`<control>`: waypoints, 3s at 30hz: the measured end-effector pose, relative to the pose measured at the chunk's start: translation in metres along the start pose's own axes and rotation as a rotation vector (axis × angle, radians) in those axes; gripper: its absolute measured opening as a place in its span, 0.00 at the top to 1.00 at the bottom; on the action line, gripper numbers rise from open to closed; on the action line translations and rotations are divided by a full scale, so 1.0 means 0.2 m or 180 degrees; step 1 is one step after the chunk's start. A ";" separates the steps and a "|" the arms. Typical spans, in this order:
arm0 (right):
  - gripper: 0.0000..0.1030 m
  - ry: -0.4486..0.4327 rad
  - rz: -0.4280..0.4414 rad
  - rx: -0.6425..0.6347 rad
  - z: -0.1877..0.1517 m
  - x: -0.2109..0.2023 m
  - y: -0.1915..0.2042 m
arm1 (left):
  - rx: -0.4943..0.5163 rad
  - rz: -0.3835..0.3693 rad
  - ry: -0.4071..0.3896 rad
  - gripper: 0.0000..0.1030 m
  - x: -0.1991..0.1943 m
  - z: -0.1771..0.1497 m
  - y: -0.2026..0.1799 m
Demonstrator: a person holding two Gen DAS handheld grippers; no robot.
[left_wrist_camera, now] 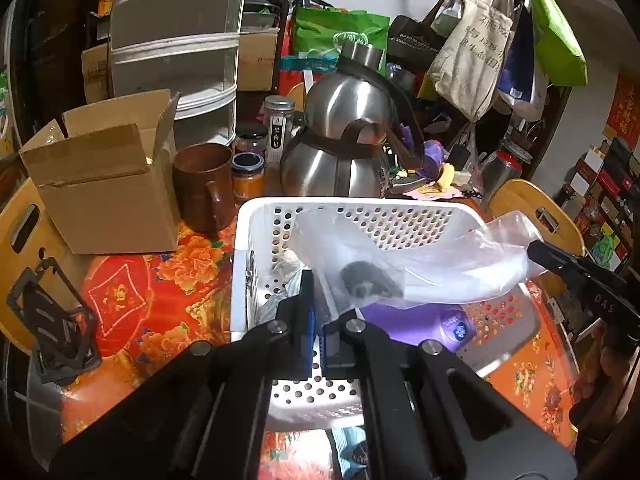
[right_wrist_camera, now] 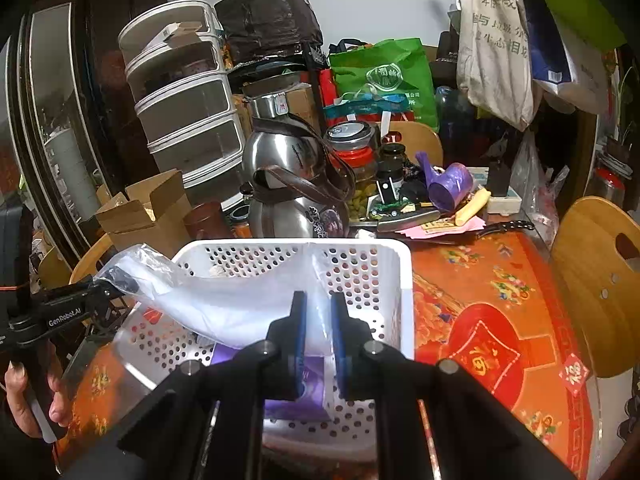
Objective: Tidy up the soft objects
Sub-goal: 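Carry the plastic bag over the basket and open both grippers, then grasp the pink paper envelope with both grippers at its edge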
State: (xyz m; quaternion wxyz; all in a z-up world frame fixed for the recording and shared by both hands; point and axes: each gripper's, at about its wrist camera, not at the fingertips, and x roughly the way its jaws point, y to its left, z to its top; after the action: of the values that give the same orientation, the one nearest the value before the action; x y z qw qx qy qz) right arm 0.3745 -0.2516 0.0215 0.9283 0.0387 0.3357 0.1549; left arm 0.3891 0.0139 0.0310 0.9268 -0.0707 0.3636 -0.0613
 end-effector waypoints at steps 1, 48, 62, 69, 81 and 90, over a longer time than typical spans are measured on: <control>0.90 0.0010 -0.0009 -0.0006 0.00 0.02 0.00 | 0.0000 0.0008 0.0010 0.99 0.02 -0.01 -0.01; 0.25 0.0661 0.0212 0.0094 -1.23 -0.46 0.20 | -0.0054 -0.0188 0.0535 0.20 -0.41 -1.32 -0.02; 0.43 0.0836 0.0325 -0.0282 -1.32 -0.35 0.40 | 0.0165 -0.0416 0.0605 0.58 -0.31 -1.45 -0.16; 0.70 0.0813 0.0382 -0.0257 -1.33 -0.33 0.39 | 0.0132 -0.0703 0.0653 0.65 -0.29 -1.45 -0.20; 0.91 0.0766 0.0391 -0.0335 -1.34 -0.34 0.43 | 0.0226 -0.0751 0.0649 0.72 -0.31 -1.48 -0.24; 0.96 0.0631 0.0312 -0.0419 -1.38 -0.42 0.47 | 0.0240 -0.0725 0.0464 0.83 -0.42 -1.52 -0.22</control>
State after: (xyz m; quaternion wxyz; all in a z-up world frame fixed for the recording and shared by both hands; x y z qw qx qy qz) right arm 0.1144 -0.1979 -0.1233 0.8824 -0.0215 0.4127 0.2249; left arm 0.1182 -0.0415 -0.1262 0.8870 -0.0719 0.4170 -0.1847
